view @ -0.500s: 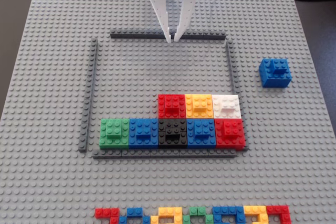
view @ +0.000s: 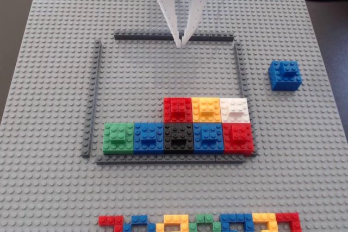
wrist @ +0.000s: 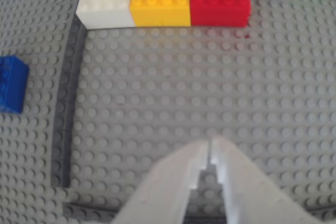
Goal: Grab the cube and place it into the grid
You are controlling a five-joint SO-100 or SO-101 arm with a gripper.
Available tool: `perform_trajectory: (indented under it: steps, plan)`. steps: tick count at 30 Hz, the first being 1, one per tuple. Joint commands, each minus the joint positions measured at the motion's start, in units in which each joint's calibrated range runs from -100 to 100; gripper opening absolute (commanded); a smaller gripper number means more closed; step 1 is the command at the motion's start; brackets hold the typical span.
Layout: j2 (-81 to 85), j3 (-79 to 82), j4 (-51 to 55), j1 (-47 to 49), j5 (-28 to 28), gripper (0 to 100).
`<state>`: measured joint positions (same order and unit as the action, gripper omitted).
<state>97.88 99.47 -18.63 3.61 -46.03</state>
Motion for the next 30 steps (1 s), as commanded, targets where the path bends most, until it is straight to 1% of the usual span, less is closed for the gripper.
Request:
perform_trajectory:
  steps: [1,13,19,26,30]
  plan:
    - [2.12,0.53,-0.66,0.33,0.05,0]
    - [2.12,0.53,-1.15,0.41,0.44,0]
    - [2.12,0.35,-1.54,1.95,1.17,0]
    - [1.95,-5.00,-0.27,2.47,1.42,0]
    - [-2.44,-12.34,1.68,3.57,1.51,0]
